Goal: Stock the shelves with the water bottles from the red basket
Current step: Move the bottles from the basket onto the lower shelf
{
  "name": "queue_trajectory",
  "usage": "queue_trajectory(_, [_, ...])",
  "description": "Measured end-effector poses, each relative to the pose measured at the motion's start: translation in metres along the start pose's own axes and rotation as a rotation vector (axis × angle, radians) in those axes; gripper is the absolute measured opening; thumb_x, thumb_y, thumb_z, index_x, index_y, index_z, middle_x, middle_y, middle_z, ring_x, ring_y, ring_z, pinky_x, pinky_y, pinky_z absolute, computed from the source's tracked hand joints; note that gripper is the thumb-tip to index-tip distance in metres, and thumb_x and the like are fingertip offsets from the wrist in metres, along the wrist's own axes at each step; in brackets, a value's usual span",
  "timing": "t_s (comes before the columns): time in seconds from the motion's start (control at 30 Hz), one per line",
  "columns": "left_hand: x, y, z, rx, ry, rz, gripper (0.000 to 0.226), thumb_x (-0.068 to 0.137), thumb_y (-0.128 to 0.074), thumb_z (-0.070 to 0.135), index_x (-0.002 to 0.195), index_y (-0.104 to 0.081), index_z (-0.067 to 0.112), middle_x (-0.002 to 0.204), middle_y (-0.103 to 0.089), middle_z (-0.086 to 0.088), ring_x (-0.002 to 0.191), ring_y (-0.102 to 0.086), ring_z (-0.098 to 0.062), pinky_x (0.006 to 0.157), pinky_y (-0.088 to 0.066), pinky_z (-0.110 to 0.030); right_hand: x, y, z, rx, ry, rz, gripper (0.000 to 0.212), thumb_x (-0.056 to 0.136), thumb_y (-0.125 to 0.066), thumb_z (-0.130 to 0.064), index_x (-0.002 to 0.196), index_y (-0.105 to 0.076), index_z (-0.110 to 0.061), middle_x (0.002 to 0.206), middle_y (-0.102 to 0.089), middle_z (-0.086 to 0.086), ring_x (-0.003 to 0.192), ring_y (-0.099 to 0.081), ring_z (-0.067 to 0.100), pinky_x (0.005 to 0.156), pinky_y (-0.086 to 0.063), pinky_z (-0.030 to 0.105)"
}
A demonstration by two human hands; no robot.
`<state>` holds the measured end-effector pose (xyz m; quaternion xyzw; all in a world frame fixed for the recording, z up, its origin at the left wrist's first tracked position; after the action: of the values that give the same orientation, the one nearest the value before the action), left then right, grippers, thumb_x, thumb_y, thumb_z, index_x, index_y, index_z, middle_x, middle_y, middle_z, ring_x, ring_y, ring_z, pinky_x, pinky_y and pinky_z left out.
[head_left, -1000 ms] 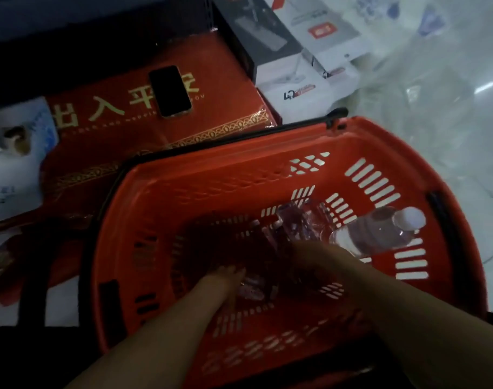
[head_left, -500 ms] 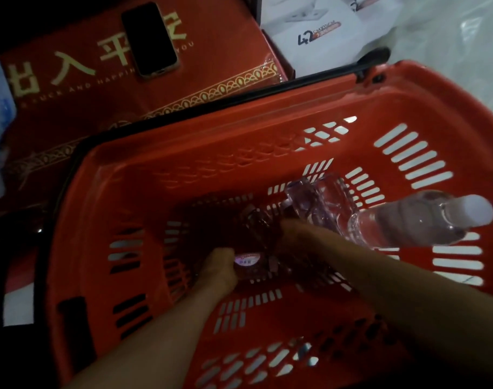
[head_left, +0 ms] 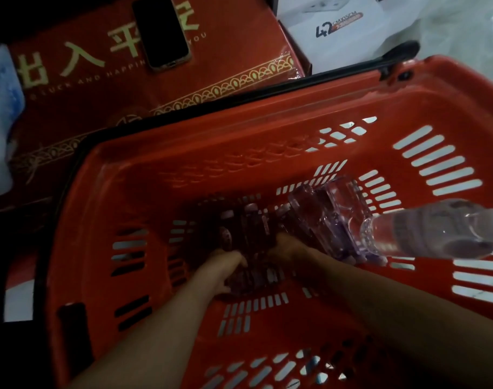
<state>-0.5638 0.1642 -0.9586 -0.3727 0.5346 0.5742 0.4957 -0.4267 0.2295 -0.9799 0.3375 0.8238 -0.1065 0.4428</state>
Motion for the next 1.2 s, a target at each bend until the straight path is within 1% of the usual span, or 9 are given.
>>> queue_trajectory(0.07, [-0.001,0.0,-0.004,-0.059,0.035,-0.02,0.018,0.085,-0.058,-0.002,0.095,-0.054,0.013,0.082,-0.058,-0.005,0.07,-0.055,-0.017,0.051,-0.044,-0.03,0.003,0.002,0.003,0.013,0.001,0.014,0.034,0.086,-0.074,-0.019,0.117,-0.067,-0.005,0.113,-0.069,0.011,0.097,-0.065,0.018,0.071,-0.055,0.019])
queue_trajectory(0.17, [0.005,0.001,-0.005,-0.087,0.055,-0.071,0.018,0.087,-0.056,-0.007,0.087,-0.061,0.01,0.082,-0.061,-0.005,0.071,-0.057,-0.016,0.051,-0.051,-0.03,0.005,-0.002,0.005,0.083,-0.025,-0.018,0.034,0.086,-0.073,-0.015,0.117,-0.066,-0.002,0.113,-0.07,0.016,0.102,-0.068,0.027,0.084,-0.058,0.033])
queue_trajectory(0.33, [0.011,0.006,-0.012,-0.088,0.059,-0.086,0.021,0.086,-0.061,-0.009,0.091,-0.062,0.011,0.086,-0.065,-0.003,0.08,-0.061,-0.017,0.083,-0.053,-0.042,0.005,-0.005,0.0,0.022,-0.019,-0.08,0.03,0.087,-0.071,-0.007,0.115,-0.065,0.0,0.1,-0.069,0.009,0.087,-0.066,0.017,0.071,-0.057,0.023])
queue_trajectory(0.5, [-0.004,0.012,0.005,-0.023,-0.059,-0.051,0.039,0.079,-0.069,-0.01,0.111,-0.059,0.01,0.094,-0.068,-0.006,0.09,-0.065,-0.023,0.072,-0.055,-0.043,-0.008,0.004,-0.021,-0.07,0.03,-0.039,0.042,0.082,-0.078,-0.012,0.122,-0.066,-0.006,0.121,-0.068,0.016,0.112,-0.065,0.031,0.097,-0.054,0.047])
queue_trajectory(0.6, [-0.028,0.018,0.032,0.092,-0.159,-0.036,0.039,0.074,-0.074,-0.007,0.108,-0.06,0.007,0.077,-0.066,-0.006,0.066,-0.062,-0.018,0.058,-0.053,-0.033,-0.032,0.023,-0.052,-0.16,0.059,-0.013,0.044,0.091,-0.069,-0.017,0.133,-0.06,-0.006,0.134,-0.061,0.014,0.121,-0.059,0.029,0.104,-0.048,0.038])
queue_trajectory(0.73, [-0.074,0.023,0.065,0.243,-0.284,-0.047,0.043,0.07,-0.081,0.0,0.106,-0.058,0.003,0.064,-0.062,-0.007,0.04,-0.049,-0.012,0.049,-0.049,-0.024,-0.079,0.053,-0.092,-0.267,0.129,0.052,0.033,0.089,-0.069,-0.016,0.118,-0.066,-0.002,0.116,-0.07,0.009,0.098,-0.066,0.026,0.087,-0.055,0.033])
queue_trajectory(0.9, [-0.153,0.033,0.099,0.335,-0.569,-0.071,0.028,0.062,-0.084,0.0,0.082,-0.07,0.014,0.073,-0.069,-0.001,0.064,-0.06,-0.015,0.06,-0.05,-0.025,-0.15,0.074,-0.139,-0.214,0.254,0.158,0.039,0.06,-0.079,-0.005,0.099,-0.071,-0.004,0.097,-0.074,0.018,0.094,-0.072,0.036,0.081,-0.059,0.056])
queue_trajectory(0.97, [-0.186,0.045,0.106,0.322,-0.644,-0.084,0.026,0.066,-0.082,-0.001,0.077,-0.069,0.018,0.072,-0.071,0.002,0.069,-0.064,-0.014,0.069,-0.054,-0.029,-0.18,0.078,-0.162,-0.204,0.372,0.208,0.04,0.062,-0.079,0.005,0.101,-0.069,0.001,0.097,-0.073,0.019,0.09,-0.071,0.028,0.084,-0.059,0.05])
queue_trajectory(1.2, [-0.302,0.123,0.141,0.323,-0.939,-0.113,0.047,0.068,-0.08,-0.006,0.102,-0.063,0.022,0.087,-0.077,0.0,0.081,-0.074,-0.016,0.069,-0.059,-0.033,-0.254,0.079,-0.242,-0.009,0.655,0.373,0.082,0.048,-0.088,0.0,0.123,-0.058,-0.011,0.106,-0.075,0.01,0.101,-0.071,0.026,0.088,-0.058,0.05])
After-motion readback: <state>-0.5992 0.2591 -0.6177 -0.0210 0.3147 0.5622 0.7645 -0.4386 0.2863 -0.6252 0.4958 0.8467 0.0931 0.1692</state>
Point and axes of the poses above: each hand's wrist, its own x-axis towards the middle knuckle, its own y-axis out of the back of the hand, z = x × y, the point moved 9 cm from there along x, towards the middle knuckle
